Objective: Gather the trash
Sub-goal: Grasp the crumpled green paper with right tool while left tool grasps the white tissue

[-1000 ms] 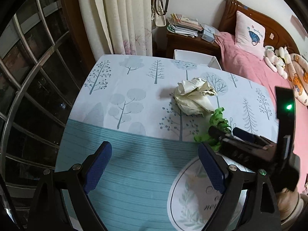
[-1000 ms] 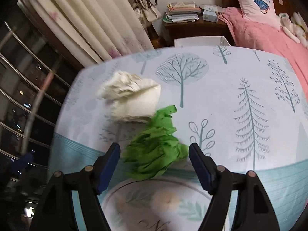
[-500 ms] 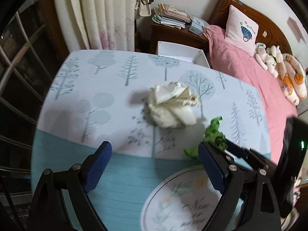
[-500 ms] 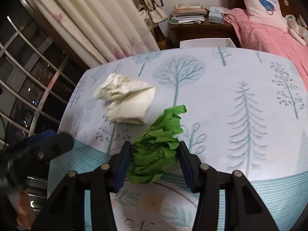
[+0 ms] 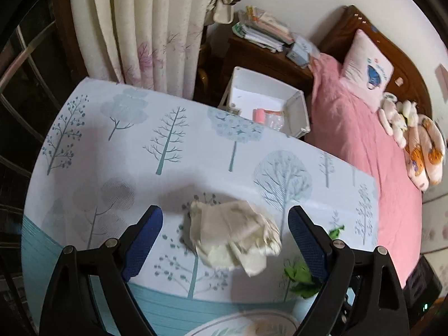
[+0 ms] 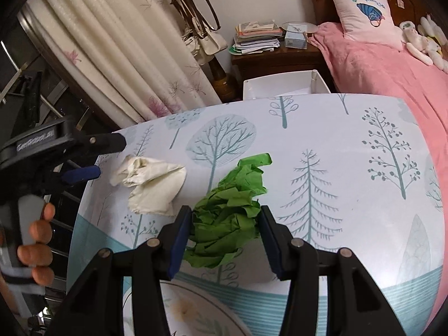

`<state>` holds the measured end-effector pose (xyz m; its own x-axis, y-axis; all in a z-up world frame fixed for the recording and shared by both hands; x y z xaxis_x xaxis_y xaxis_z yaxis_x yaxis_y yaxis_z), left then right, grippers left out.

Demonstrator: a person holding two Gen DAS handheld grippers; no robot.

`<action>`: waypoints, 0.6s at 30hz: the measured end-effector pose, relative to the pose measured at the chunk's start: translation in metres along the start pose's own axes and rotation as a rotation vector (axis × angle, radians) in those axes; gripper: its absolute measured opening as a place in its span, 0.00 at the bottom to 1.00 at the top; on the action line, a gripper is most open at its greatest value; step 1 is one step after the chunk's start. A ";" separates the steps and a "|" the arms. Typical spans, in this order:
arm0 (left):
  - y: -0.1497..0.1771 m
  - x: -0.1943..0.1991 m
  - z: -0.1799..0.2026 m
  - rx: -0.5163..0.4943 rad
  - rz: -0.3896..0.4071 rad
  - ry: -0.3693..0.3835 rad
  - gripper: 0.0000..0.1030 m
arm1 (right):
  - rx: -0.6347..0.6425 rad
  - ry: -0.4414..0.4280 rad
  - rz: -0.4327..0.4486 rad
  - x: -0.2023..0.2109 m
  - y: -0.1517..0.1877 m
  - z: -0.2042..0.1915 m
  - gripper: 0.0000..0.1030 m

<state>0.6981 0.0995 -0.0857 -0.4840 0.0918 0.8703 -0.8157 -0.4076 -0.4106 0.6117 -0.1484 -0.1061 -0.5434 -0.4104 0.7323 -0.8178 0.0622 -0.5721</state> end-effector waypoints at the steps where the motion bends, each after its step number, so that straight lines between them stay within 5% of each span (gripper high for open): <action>1: 0.000 -0.007 -0.001 0.008 -0.015 -0.007 0.87 | -0.005 0.000 -0.001 -0.001 0.000 0.001 0.47; 5: 0.012 -0.033 -0.007 0.020 -0.084 -0.015 0.87 | -0.009 -0.008 0.003 -0.001 0.001 0.004 0.47; 18: 0.042 -0.049 0.008 -0.001 -0.122 0.071 0.87 | -0.033 -0.004 -0.012 0.000 0.017 0.016 0.47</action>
<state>0.6900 0.0703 -0.1440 -0.4027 0.2049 0.8921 -0.8701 -0.3883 -0.3036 0.6011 -0.1621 -0.1219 -0.5328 -0.4146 0.7377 -0.8302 0.0874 -0.5505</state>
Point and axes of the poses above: each gripper's, at about its wrist camera, not at the fingertips, and x roughly against the way its jaws point, z to its right, y to its underside, the point moved 2 cm from there along -x, roughly the way its jaws point, and after that the axes turned 7 degrees about z, right-handed, at the moved point
